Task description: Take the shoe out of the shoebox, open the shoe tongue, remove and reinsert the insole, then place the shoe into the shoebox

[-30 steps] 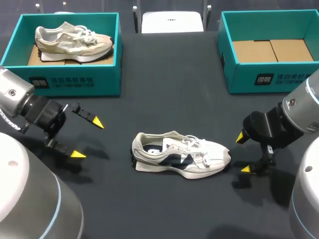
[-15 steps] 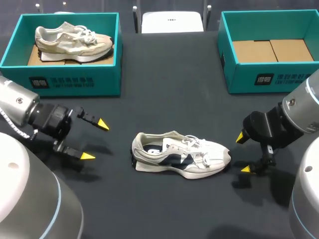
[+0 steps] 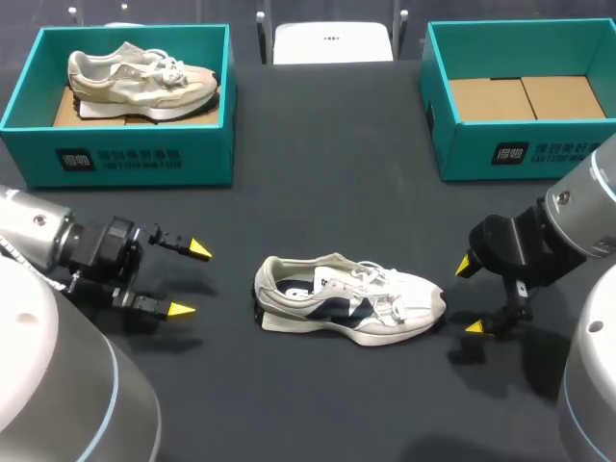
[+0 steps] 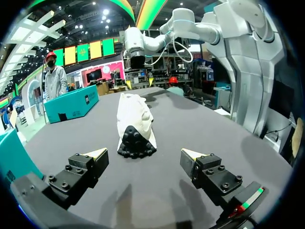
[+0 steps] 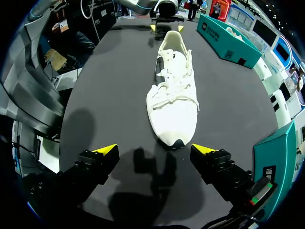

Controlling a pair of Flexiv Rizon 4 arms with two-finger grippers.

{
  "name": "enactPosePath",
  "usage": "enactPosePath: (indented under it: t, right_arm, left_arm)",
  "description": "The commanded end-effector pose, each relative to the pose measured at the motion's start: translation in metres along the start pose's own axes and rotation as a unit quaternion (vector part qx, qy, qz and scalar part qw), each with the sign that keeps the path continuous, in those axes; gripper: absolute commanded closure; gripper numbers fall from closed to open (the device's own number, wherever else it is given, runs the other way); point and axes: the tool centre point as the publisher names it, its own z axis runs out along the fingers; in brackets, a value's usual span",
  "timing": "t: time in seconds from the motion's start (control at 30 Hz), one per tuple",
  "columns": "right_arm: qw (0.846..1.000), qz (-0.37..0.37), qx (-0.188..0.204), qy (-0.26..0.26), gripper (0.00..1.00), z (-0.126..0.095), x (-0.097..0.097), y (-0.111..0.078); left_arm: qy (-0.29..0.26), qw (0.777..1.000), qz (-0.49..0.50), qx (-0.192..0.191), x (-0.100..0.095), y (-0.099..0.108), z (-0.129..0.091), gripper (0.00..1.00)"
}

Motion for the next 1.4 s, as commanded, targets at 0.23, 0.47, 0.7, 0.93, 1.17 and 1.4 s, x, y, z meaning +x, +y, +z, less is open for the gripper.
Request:
enactPosePath:
  t: [0.23,0.47,0.7,0.93,1.17,1.4]
  right_arm:
    - [1.000,0.000,0.000,-0.001,0.00,-0.001,0.002,-0.001]
    - [1.000,0.000,0.000,-0.001,0.00,-0.001,0.002,-0.001]
    - [1.000,0.000,0.000,-0.001,0.00,-0.001,0.002,-0.001]
    - [1.000,0.000,0.000,-0.001,0.00,-0.001,0.002,-0.001]
    - [1.000,0.000,0.000,-0.001,0.00,-0.001,0.002,-0.001]
    - [1.000,0.000,0.000,-0.001,0.00,-0.001,0.002,-0.001]
  left_arm:
    - [-0.026,0.998,-0.046,0.029,-0.002,0.011,0.005,0.00]
    - [-0.027,0.997,-0.059,0.033,-0.004,0.017,0.015,0.00]
    - [-0.021,0.996,-0.078,0.036,-0.009,0.017,0.015,0.00]
    - [-0.021,0.996,-0.078,0.036,-0.009,0.017,0.015,0.00]
    - [-0.046,0.994,-0.094,0.033,-0.011,0.021,0.022,0.00]
    - [-0.064,0.993,-0.091,0.037,-0.013,0.020,0.029,0.00]
